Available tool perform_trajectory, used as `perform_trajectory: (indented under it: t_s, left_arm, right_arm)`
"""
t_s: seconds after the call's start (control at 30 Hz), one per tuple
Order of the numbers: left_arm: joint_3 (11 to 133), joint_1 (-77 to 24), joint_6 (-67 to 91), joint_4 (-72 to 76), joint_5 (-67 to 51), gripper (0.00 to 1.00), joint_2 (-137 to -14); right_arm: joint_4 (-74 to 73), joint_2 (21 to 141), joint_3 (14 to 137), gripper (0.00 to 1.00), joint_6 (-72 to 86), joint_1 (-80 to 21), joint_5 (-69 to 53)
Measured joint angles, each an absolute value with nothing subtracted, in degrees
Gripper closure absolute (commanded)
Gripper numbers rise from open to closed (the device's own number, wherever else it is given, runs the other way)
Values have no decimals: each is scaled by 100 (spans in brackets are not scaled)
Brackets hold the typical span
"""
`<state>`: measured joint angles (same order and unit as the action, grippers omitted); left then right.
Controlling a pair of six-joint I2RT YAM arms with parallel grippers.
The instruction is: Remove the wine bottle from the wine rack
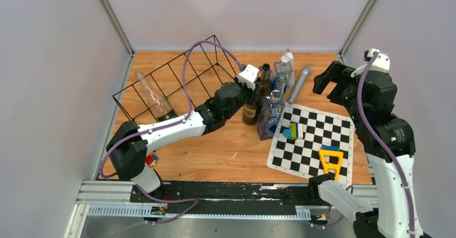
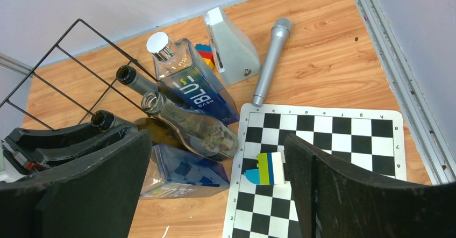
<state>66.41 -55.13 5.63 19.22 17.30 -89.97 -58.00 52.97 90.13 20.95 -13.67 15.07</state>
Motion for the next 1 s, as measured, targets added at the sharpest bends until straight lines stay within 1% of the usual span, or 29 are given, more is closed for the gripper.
perform_trajectory:
  t_s: [0.5,0.53,0.6,0.63,0.7,0.8,0.87,0.9,1.0]
  left_arm:
    - [6938,-5640,504,1973,1737,100,-9301]
    - [6938,-5640,504,1973,1737,98,-9301]
    - [6938,-5640,506,1973,1737,90,-9301]
    - [6938,-5645,506,1973,1743,82,-9303]
    - [6943,-5649,508,1959,1758,75,-9303]
    - [7004,-5655,521,1883,1798,72,-9325]
    - [7054,-5658,530,1815,1844,68,-9343]
    - [7089,-5660,545,1763,1870,63,-9351]
    - [7100,-5662,585,1730,1946,55,-9356]
  right_arm:
    - [-5806,5201,8886,5,2086,-1367,1490]
    - [-5806,5201,8886,5,2084,-1367,1490]
    - [-5806,5196,8886,5,2071,-1367,1485]
    - [-5806,5196,8886,5,2069,-1367,1483]
    - [-5806,5194,8886,5,2064,-1367,1481]
    - [-5806,5177,8886,5,2049,-1367,1459]
    - [-5806,5175,8884,5,2043,-1367,1439]
    - [-5806,5175,8886,5,2036,-1367,1437]
    - [-5806,5166,8884,5,2025,-1367,1433]
